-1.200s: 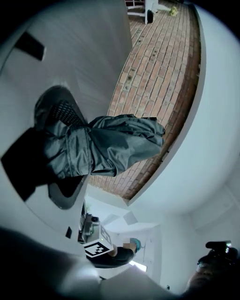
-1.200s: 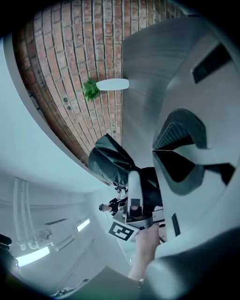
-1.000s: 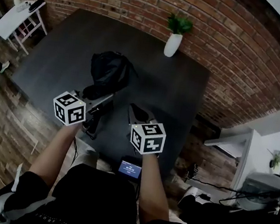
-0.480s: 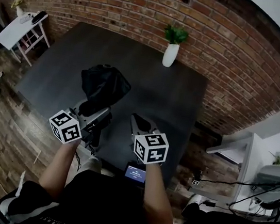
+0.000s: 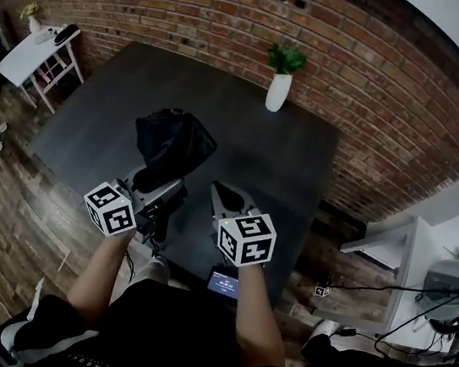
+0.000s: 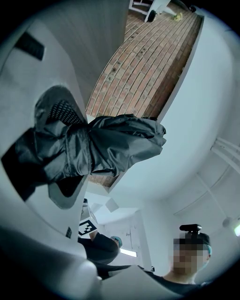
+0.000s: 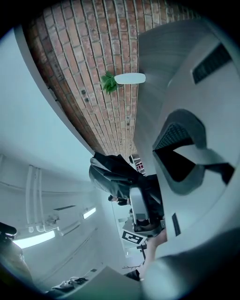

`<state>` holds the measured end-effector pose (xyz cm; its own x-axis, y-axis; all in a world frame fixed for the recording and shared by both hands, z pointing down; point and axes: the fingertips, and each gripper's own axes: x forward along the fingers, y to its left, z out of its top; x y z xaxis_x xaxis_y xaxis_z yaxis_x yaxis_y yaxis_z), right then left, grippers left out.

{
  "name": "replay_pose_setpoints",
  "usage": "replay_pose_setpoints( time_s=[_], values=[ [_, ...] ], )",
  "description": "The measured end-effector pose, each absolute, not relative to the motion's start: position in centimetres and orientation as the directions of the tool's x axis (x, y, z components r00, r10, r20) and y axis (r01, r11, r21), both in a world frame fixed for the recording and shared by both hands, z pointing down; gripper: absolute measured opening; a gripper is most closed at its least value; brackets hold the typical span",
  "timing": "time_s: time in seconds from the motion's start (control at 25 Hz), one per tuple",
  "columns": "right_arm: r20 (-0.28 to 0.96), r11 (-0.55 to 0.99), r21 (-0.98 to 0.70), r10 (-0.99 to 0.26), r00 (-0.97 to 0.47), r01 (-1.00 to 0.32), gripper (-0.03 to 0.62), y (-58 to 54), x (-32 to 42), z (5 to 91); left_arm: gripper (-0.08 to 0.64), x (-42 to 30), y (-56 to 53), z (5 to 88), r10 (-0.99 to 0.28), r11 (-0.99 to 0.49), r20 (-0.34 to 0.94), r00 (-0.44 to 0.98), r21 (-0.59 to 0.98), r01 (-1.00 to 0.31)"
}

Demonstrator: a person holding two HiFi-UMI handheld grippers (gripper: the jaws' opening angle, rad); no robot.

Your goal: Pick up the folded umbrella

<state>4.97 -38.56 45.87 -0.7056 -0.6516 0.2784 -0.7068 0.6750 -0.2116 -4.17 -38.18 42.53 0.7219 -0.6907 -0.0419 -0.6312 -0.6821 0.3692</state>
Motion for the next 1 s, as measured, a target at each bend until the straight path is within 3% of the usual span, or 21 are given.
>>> replay_pose_setpoints(
  time_s=[1.0],
  values=[
    [0.269,0.707,-0.198,-0.627,-0.731,-0.679,0.009,-38.3,3.1,45.3,0.284,-3.6,-37.6,42.3,-0.675,-0.701,-0.024,0.737,0.331,-0.631]
  ],
)
